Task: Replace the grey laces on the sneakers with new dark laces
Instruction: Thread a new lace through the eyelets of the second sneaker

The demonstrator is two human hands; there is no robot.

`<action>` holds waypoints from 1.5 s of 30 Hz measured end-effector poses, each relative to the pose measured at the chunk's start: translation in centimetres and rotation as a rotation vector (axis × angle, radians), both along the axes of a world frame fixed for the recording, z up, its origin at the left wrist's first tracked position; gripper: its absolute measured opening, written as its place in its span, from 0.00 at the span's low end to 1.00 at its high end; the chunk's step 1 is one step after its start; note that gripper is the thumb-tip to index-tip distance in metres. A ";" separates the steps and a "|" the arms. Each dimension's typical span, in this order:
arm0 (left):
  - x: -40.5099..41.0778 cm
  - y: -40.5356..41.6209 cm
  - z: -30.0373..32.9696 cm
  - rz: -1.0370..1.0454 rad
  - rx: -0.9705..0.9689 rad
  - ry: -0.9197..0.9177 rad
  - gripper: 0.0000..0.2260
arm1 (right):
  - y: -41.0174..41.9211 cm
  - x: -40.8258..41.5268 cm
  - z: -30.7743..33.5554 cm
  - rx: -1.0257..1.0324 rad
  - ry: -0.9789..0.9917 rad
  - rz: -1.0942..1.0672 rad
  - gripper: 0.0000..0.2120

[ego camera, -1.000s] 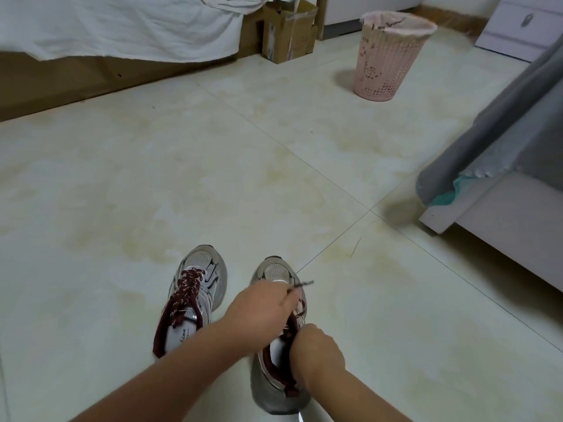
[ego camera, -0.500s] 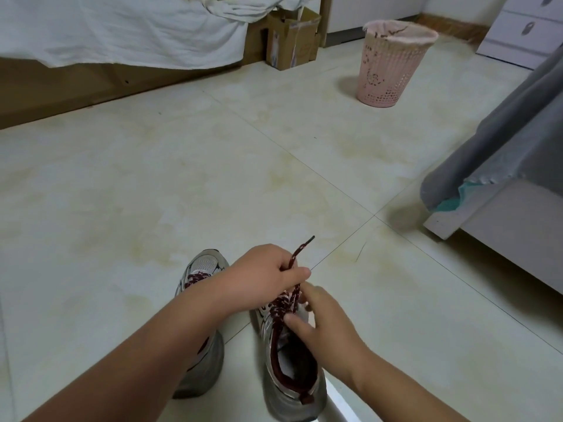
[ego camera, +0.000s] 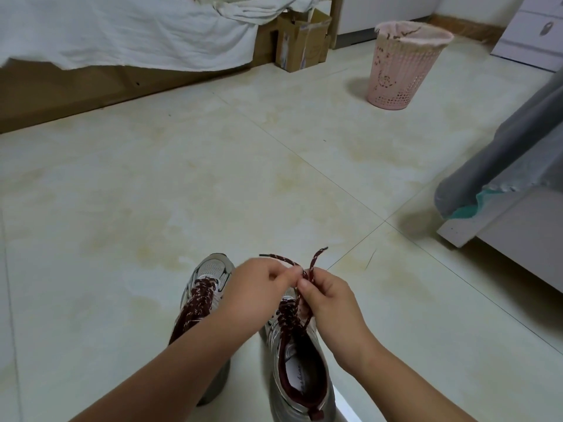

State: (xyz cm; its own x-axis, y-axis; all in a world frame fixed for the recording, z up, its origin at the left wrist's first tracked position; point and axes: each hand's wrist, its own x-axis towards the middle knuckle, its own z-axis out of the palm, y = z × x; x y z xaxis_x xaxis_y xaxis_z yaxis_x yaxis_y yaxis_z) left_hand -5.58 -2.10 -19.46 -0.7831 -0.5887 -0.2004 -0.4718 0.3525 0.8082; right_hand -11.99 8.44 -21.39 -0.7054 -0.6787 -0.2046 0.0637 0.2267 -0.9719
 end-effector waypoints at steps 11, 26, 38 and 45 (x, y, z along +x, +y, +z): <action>-0.3 0.5 -0.2 -0.012 -0.232 0.371 0.09 | -0.4 -0.6 1.2 0.076 -0.024 0.065 0.20; -1.8 -2.1 0.5 0.006 0.042 -0.241 0.11 | 0.9 -0.9 -0.2 0.207 0.356 0.120 0.12; -1.5 -2.3 0.7 -0.250 0.945 -0.477 0.16 | 1.4 -2.0 -0.5 0.262 0.514 0.294 0.11; 0.3 -5.0 -0.5 -0.105 -0.104 -0.341 0.14 | 3.6 -4.9 0.1 0.359 0.284 0.134 0.16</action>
State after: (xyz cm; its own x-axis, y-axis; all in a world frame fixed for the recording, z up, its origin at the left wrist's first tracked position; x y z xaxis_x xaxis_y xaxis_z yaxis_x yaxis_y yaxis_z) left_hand -5.30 -7.15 -20.01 -0.7390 -0.5395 -0.4035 -0.6644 0.4850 0.5686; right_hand -16.87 12.05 -21.24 -0.6785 -0.6891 -0.2545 -0.2458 0.5394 -0.8054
